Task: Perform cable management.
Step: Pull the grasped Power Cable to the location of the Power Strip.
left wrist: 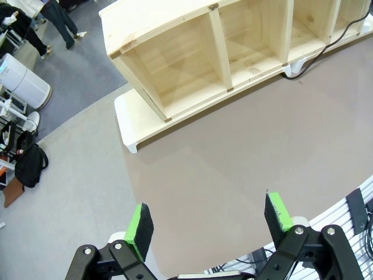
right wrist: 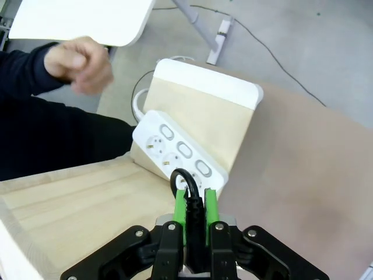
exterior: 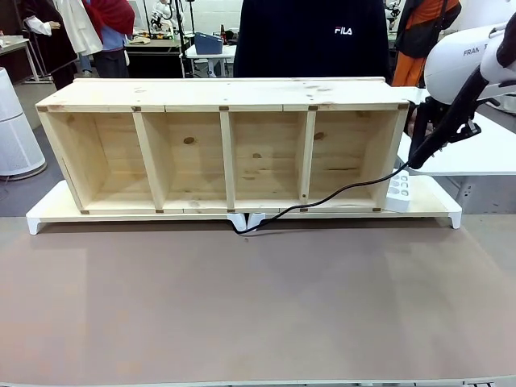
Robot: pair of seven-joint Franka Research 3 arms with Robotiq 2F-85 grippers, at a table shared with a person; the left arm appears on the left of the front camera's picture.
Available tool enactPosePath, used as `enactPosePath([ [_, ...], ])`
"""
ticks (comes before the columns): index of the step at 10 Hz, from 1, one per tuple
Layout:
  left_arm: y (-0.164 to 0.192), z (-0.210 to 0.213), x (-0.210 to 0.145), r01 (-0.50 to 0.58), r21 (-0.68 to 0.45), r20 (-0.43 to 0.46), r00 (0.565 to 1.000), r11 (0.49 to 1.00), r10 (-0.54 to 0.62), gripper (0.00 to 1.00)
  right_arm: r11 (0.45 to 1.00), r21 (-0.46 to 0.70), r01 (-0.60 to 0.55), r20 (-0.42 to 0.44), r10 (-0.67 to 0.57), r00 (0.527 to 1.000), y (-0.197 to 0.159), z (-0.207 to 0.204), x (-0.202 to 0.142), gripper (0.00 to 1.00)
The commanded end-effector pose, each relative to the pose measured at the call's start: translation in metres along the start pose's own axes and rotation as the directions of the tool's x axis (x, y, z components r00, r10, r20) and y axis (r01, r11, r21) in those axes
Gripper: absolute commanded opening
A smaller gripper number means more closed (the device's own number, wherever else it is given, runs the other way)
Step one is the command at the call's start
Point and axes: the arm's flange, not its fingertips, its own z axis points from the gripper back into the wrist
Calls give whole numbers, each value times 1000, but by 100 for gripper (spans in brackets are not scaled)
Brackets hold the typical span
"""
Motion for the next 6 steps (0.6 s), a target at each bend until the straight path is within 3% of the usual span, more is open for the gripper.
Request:
enactPosePath([
  [1, 0, 0, 0, 1, -2, -2, 1000, 1000, -1, 100, 1000, -9, 8, 19, -8, 1000, 12, -2, 1, 15],
  [6, 0, 0, 0, 1, -2, -2, 1000, 1000, -1, 100, 1000, -12, 10, 10, -10, 1000, 13, -4, -1, 15],
])
